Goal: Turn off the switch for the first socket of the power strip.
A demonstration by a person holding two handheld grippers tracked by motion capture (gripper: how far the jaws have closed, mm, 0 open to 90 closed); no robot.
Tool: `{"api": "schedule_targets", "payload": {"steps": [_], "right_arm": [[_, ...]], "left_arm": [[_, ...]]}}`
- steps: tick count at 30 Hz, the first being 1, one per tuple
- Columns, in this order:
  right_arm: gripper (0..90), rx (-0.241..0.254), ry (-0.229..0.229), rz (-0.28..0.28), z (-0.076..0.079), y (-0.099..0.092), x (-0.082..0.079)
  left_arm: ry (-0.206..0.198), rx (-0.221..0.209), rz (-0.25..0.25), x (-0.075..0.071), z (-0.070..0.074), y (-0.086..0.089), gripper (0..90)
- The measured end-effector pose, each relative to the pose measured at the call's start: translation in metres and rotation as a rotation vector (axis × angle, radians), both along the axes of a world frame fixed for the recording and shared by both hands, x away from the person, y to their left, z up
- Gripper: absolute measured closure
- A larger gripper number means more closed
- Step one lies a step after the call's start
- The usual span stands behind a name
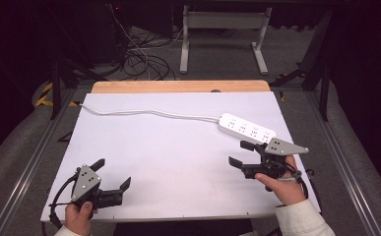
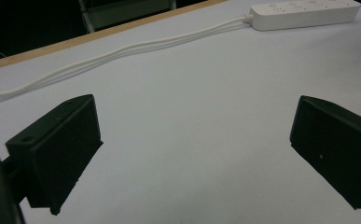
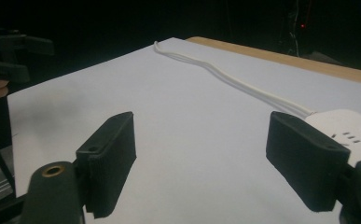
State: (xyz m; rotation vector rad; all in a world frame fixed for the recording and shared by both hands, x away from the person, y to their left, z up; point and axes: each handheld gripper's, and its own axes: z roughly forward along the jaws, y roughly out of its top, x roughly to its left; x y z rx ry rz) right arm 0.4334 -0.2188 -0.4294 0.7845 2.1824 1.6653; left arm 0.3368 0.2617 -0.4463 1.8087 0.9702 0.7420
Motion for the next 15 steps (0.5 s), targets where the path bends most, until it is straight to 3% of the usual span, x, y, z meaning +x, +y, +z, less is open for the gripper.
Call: {"api": "schedule_targets", "payload": {"steps": [7,15], "right_arm": [[23.7,-0.009,-0.004,0.03,-0.02,0.001,-0.006],[23.8,-0.013,-0.009,0.022,-0.04,-0.005,-0.011]], "left_arm": [[-0.019,0.003,-0.019,-0.002,0.0,0.0,2.1],[-0.014,-0.001,-0.031,-0.003,-0.002,0.0,2.0]]}}
